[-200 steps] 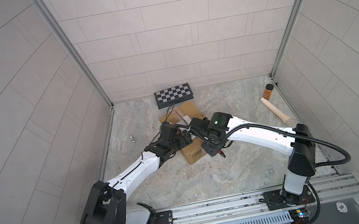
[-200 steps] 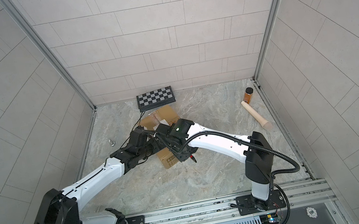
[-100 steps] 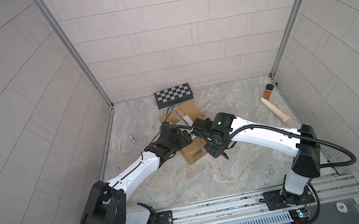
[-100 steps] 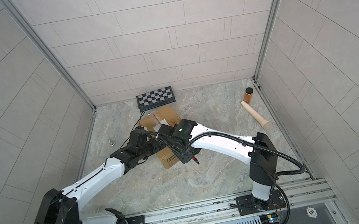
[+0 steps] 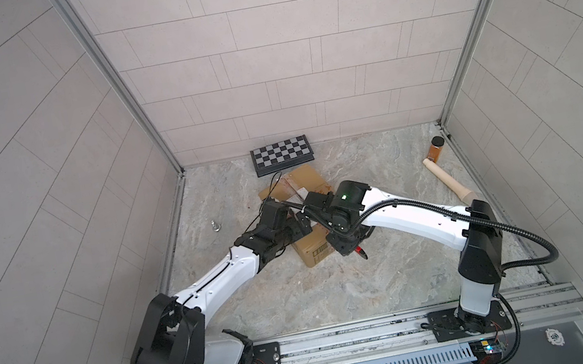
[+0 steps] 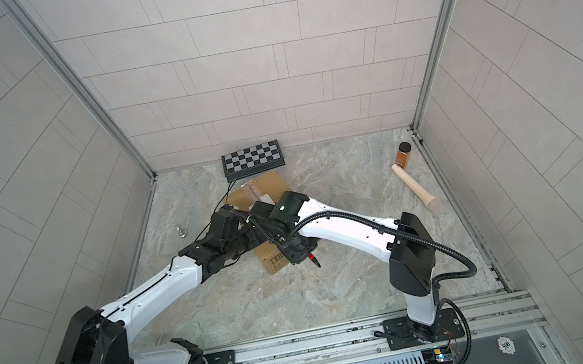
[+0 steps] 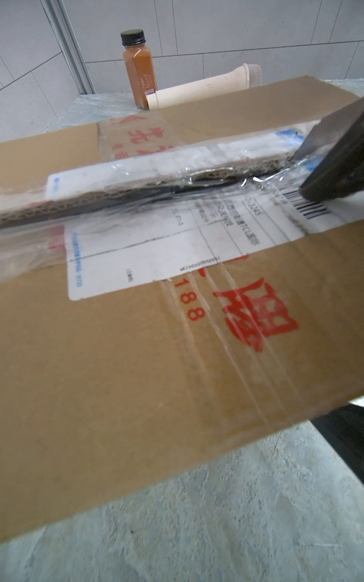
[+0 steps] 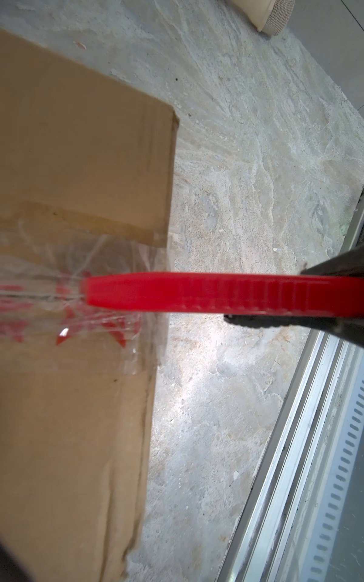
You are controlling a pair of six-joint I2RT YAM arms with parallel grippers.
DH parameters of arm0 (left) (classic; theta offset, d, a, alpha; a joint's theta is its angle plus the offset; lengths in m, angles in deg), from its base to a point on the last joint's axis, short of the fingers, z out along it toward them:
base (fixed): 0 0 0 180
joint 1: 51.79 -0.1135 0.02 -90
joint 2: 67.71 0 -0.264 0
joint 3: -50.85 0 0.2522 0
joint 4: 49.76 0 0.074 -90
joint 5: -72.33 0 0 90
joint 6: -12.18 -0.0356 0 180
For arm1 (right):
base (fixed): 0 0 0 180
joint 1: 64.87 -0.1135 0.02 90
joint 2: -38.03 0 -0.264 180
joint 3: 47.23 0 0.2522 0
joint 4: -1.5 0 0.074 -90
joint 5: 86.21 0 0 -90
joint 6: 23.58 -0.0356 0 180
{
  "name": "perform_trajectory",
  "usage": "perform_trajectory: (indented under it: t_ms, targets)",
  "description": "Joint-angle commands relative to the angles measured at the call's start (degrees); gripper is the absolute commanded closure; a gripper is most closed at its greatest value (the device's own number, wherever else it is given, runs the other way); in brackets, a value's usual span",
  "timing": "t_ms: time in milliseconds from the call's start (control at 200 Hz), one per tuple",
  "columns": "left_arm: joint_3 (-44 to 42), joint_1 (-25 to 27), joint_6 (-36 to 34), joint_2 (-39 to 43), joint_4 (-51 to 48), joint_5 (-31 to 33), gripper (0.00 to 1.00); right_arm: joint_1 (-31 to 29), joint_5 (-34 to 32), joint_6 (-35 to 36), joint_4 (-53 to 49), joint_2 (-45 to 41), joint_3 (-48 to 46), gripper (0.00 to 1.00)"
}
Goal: Unpack the express box
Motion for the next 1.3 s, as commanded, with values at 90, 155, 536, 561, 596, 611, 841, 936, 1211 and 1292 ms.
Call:
perform_trajectory:
  t_ms: [90,155,536,561,596,611,841,936,1211,1292]
  targets:
    - [-4.52,-0.36,-1.2,-3.66,-12.51,1.53,0.01,0.34,1.47,0.36,2.9,3.2,1.82,1.0]
    - [-4.36,-0.35,-1.12,-3.57,-12.56,1.45,0.01,0.64,1.69,0.2,3.69,3.21,1.75,1.0]
    - [6.66,-8.39,-9.59,3.88,-16.2,-1.59,0.0,3.69,-2.16,-4.74,7.06,-14.78,-7.92,1.0]
    - [7.89,-9.18,-10.89,4.05,-16.42,-1.98,0.0,3.92,-2.25,-5.29,7.45,-16.22,-9.1,1.0]
    - [9.76,-10.47,-12.53,4.08,-16.7,-2.23,0.0,4.07,-2.95,-6.06,8.15,-17.86,-11.19,1.0]
    - [10.42,-11.1,-13.2,4.01,-16.72,-2.28,0.0,4.19,-3.44,-6.52,8.5,-18.45,-12.06,1.0]
    - [22.2,-19.81,-22.32,-4.48,-12.01,-4.37,0.0,6.66,-5.48,-11.82,23.91,-27.29,-29.63,1.0]
    - [27.02,-21.11,-25.08,-10.4,-9.68,-4.29,0.0,8.26,-5.6,-14.17,31.35,-29.26,-35.04,1.0]
    - [34.09,-21.29,-27.71,-21.54,-6.64,-7.6,0.0,10.39,-4.63,-16.47,45.97,-23.5,-37.82,1.0]
    - [31.66,-21.2,-27.14,-21.4,-5.47,-9.95,0.0,12.57,-3.24,-16.42,48.84,-20.86,-36.84,1.0]
